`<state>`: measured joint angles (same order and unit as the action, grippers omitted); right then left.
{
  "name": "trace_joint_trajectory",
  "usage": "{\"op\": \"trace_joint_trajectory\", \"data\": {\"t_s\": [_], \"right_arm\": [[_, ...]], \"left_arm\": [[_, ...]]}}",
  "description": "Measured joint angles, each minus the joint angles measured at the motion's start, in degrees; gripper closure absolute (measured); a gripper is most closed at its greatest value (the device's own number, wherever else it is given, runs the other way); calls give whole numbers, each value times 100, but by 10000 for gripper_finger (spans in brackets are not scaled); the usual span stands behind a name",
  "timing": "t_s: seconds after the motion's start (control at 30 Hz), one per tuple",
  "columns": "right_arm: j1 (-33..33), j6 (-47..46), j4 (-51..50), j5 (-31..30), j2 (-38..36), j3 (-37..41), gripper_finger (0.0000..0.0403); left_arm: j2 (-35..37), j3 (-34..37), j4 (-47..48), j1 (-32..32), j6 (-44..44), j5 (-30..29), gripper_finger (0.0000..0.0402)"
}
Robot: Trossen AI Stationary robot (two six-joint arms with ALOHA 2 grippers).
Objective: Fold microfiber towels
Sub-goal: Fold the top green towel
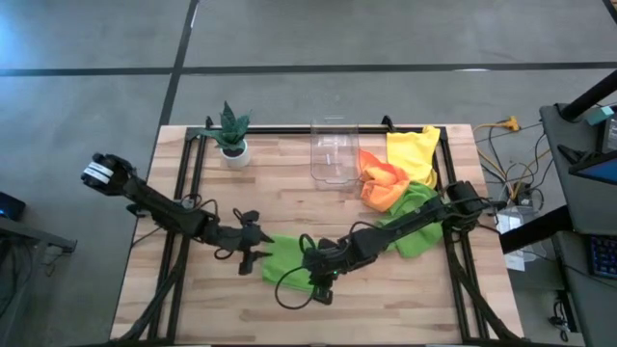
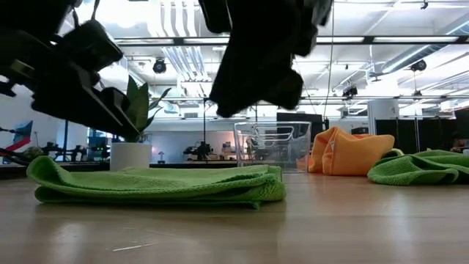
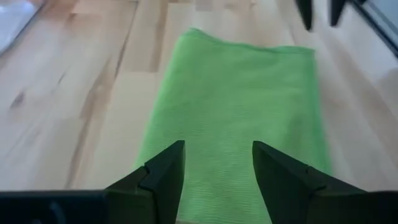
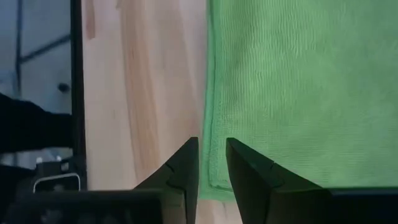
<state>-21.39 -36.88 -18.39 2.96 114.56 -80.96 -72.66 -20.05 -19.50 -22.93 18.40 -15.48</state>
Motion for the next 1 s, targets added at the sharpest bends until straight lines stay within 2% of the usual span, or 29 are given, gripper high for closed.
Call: {"op": "trace_joint_trajectory", "data": {"t_s": [0.23,0.5,0.7,1.0], "right_arm": [[0,-626,860,310,2,529,326],[2,-884,941,575,74,691,326],[2,-958,871,603,188,697,326],[190,-782,-189,610,236,684,327]], "left_arm": [[-271,-60,321,796,524,588,229],[-540,-336,907,1834,1253,961,229],[-817,-688,1472,1969,751,1064,229],[-1089,-954,1825,1945,626,1362,229]]}}
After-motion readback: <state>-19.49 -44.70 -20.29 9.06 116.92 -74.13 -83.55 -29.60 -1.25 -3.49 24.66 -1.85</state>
